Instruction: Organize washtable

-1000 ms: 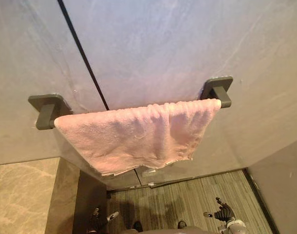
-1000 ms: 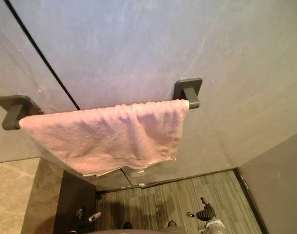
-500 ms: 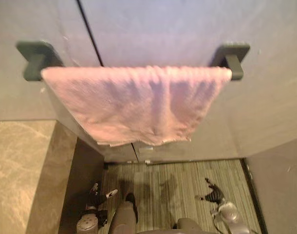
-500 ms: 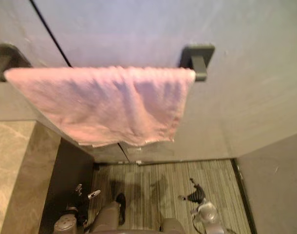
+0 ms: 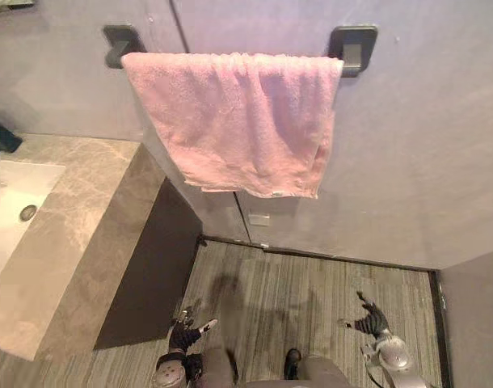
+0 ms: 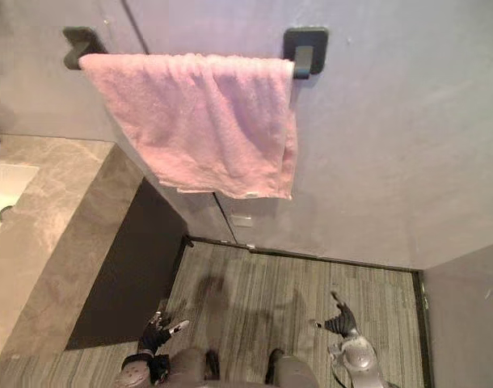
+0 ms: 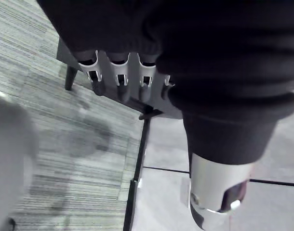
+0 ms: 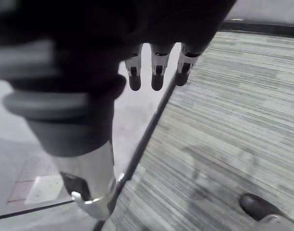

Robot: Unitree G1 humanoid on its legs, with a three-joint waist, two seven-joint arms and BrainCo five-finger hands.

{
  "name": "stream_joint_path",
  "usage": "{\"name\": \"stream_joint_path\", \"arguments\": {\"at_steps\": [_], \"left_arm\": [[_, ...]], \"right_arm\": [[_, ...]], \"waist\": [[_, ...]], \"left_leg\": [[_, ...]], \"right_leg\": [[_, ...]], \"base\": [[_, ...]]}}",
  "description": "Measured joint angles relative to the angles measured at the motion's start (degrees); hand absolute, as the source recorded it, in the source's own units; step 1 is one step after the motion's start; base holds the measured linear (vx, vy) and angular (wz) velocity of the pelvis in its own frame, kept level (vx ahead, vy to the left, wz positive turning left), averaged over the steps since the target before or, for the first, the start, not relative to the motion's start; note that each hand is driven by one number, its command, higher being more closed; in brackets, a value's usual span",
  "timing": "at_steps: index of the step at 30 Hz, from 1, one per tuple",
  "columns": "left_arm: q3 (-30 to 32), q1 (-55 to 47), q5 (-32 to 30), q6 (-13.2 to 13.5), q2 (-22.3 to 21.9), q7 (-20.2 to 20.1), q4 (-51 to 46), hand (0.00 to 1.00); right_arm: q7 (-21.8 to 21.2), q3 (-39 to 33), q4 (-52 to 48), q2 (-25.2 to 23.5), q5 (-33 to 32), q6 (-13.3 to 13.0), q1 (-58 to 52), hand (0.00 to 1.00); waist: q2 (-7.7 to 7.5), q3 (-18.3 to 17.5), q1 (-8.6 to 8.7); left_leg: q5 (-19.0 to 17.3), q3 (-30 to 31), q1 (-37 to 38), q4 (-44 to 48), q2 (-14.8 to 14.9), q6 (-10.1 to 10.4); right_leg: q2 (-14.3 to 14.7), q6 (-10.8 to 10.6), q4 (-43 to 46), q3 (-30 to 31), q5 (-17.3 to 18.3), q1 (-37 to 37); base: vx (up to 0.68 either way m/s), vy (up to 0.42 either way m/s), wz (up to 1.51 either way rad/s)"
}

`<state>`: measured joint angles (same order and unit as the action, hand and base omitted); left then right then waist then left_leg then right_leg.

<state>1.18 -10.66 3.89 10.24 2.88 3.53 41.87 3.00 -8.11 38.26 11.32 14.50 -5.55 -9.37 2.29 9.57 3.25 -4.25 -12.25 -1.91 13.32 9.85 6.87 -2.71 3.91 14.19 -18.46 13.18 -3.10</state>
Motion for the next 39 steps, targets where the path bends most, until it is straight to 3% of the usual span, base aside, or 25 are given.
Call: {"name": "stream_joint_path", "arguments": {"at_steps": [2, 5, 10, 15, 18, 20, 22, 23, 24, 25, 27, 28, 29, 32, 33, 34, 39], "left_arm": [[-0.86, 0.72, -0.09, -0.02, 0.16, -0.70, 0.46, 0.00], [-0.86, 0.39, -0.18, -0.51, 1.43, -0.89, 1.54, 0.00], [1.20, -1.94, -0.27, -0.61, 3.06, -0.86, 2.80, 0.00], [1.72, -2.79, -0.25, -0.93, 2.86, -0.86, 3.84, 0.00], [1.81, -2.70, -0.16, -0.84, 2.28, -0.78, 3.15, 0.00], [1.75, -2.71, 0.09, -0.75, 1.64, -0.39, 1.47, 0.00], [1.49, -2.42, 0.29, -0.83, 1.53, 0.44, -0.09, 0.00], [1.49, -2.31, 0.33, -0.90, 1.51, 0.45, -0.05, 0.00], [1.45, -2.56, 0.36, -1.34, 1.45, 0.44, 0.61, 0.00], [1.42, -2.58, 0.34, -1.43, 1.31, 0.43, 0.61, 0.00], [1.12, -2.14, 0.20, -1.26, 1.20, 0.45, 0.49, 0.00], [1.13, -1.73, 0.09, -1.22, 1.19, 0.47, 0.51, 0.00], [1.14, -1.61, 0.02, -1.23, 1.03, 0.46, 0.62, 0.00], [1.14, -1.21, -0.17, -1.38, 3.46, 0.27, 2.09, 0.00], [1.19, -1.34, -0.36, -1.55, 4.20, 0.21, 2.38, 0.00], [1.28, -1.37, -1.10, -1.58, 4.45, 0.16, 2.60, 0.00], [3.47, -1.88, -2.44, -1.63, 4.51, 0.13, 3.84, 0.00]], "right_arm": [[0.46, -0.63, 1.95, 0.26, -0.44, 0.40, 0.64, 0.00], [0.56, -0.51, 3.46, -1.17, -0.47, 0.29, 3.36, 0.00], [0.50, 0.16, 3.43, -3.04, -0.41, 0.13, 4.75, 0.00], [0.44, 0.34, 3.42, -3.03, -0.36, 0.39, 2.93, 0.00], [0.54, 1.47, 3.43, -2.95, -0.38, 0.47, 2.50, 0.00], [0.76, 1.48, 3.51, -2.83, -0.46, 0.47, 2.85, 0.00], [0.92, 1.34, 4.34, -2.74, -0.44, 0.56, 4.05, 0.00], [1.05, 1.35, 4.84, -2.75, -0.43, 0.66, 4.65, 0.00], [1.43, 1.36, 5.19, -2.27, -0.45, 0.90, 5.75, 0.00], [1.78, 1.33, 5.19, -1.98, -0.46, 0.92, 5.86, 0.00], [2.11, 0.98, 5.31, -0.99, -0.48, 1.11, 5.97, 0.00], [2.08, 0.93, 5.30, -0.75, -0.48, 1.11, 6.17, 0.00], [2.09, 0.74, 5.34, -0.75, -0.49, 1.10, 6.44, 0.00], [1.72, 0.25, 5.96, -5.16, -0.53, 1.31, 6.46, 0.00], [1.71, 1.30, 5.96, -6.07, -0.54, 1.54, 6.38, 0.00], [1.59, 2.28, 5.96, -6.12, -0.49, 1.57, 6.41, 0.00], [0.33, 5.01, 6.12, -5.61, -0.41, 1.79, 7.28, 0.00]], "waist": [[2.31, -1.33, 0.36], [1.52, -1.82, -1.13], [1.55, -2.17, -1.12], [1.71, -2.31, -1.27], [1.46, -2.04, -1.51], [1.78, -2.08, -2.51], [0.39, -1.49, -3.40], [0.22, -1.26, -3.91], [-0.36, -0.91, -3.92], [-0.69, -0.74, -3.82], [-0.36, -0.90, -2.43], [0.39, -1.02, -1.97], [1.20, -0.92, -1.95], [-1.46, -0.55, -2.99], [-3.05, -0.65, -3.14], [-3.68, -0.81, -3.57], [-1.07, 1.02, -4.63]], "left_leg": [[3.07, 0.79, 4.58, -13.43, 0.04, 1.61], [3.06, 1.19, 4.74, -14.86, -0.03, 1.56], [2.12, 0.65, 4.68, -12.93, -2.02, -0.69], [2.75, 1.69, 4.24, -13.20, -3.33, -1.70], [3.73, 6.38, 0.48, -11.63, -4.40, -1.94], [6.96, 9.81, -3.10, -11.27, -5.10, -2.02], [15.35, 9.52, -5.98, -15.89, -7.14, -1.29], [14.44, 5.71, -6.25, -14.76, -6.90, -2.13], [11.52, -2.00, -5.64, -10.88, -5.73, -4.69], [9.97, -5.11, -4.82, -9.73, -5.11, -5.11], [7.00, -15.72, -1.17, -7.56, -1.28, -3.89], [7.44, -18.09, 0.22, -8.58, 0.85, -3.59], [7.07, -17.15, 1.99, -11.35, 1.44, -1.51], [6.21, -15.54, 1.64, -11.82, -1.57, -3.06], [4.00, -15.21, 0.12, -8.11, -1.83, -4.22], [1.79, -14.99, -1.46, -4.12, -1.61, -4.58], [-7.85, -12.44, -9.05, 11.93, 1.38, -6.19]], "right_leg": [[1.88, -0.48, -2.69, -2.43, -2.14, -0.52], [2.41, -1.25, -5.92, -3.14, -5.71, 0.64], [1.66, -3.24, -13.15, -1.07, -11.86, 4.00], [0.54, -4.36, -15.62, -2.07, -13.79, 5.17], [-0.46, -4.58, -14.82, -6.97, -13.46, 4.57], [-1.53, -4.05, -11.68, -11.83, -12.24, 2.30], [-5.71, -2.79, -9.14, -19.60, -11.18, 0.22], [-6.24, -2.67, -9.09, -20.92, -11.11, 0.35], [-8.10, -2.84, -8.15, -24.18, -11.20, 1.11], [-9.18, -2.96, -7.60, -25.91, -11.14, 1.78], [-12.63, -4.60, -5.22, -32.68, -10.87, 4.33], [-12.56, -5.68, -5.13, -35.02, -11.40, 5.15], [-12.15, -6.47, -5.28, -36.31, -12.00, 5.58], [-13.98, -7.82, -6.63, -35.59, -14.66, 5.99], [-14.95, -8.54, -6.63, -34.92, -15.24, 5.97], [-15.52, -8.90, -6.55, -34.63, -15.60, 5.96], [-16.16, -10.19, -4.53, -32.01, -16.01, 4.41]], "base": [[-0.15, 0.122, 0.86], [-0.15, 0.115, 0.21], [-0.17, 0.124, -0.09], [-0.13, 0.084, 0.09], [-0.10, 0.032, 0.70], [-0.08, -0.008, 1.45], [-0.12, 0.013, 1.75], [-0.09, 0.038, 1.52], [0.02, 0.038, 1.12], [0.05, 0.087, 1.57], [0.03, 0.160, 1.78], [-0.01, 0.188, 1.42], [-0.05, 0.240, 0.83], [-0.08, 0.243, 0.29], [-0.08, 0.281, 0.12], [-0.05, 0.192, 0.02], [-0.13, 0.239, 0.00]]}}
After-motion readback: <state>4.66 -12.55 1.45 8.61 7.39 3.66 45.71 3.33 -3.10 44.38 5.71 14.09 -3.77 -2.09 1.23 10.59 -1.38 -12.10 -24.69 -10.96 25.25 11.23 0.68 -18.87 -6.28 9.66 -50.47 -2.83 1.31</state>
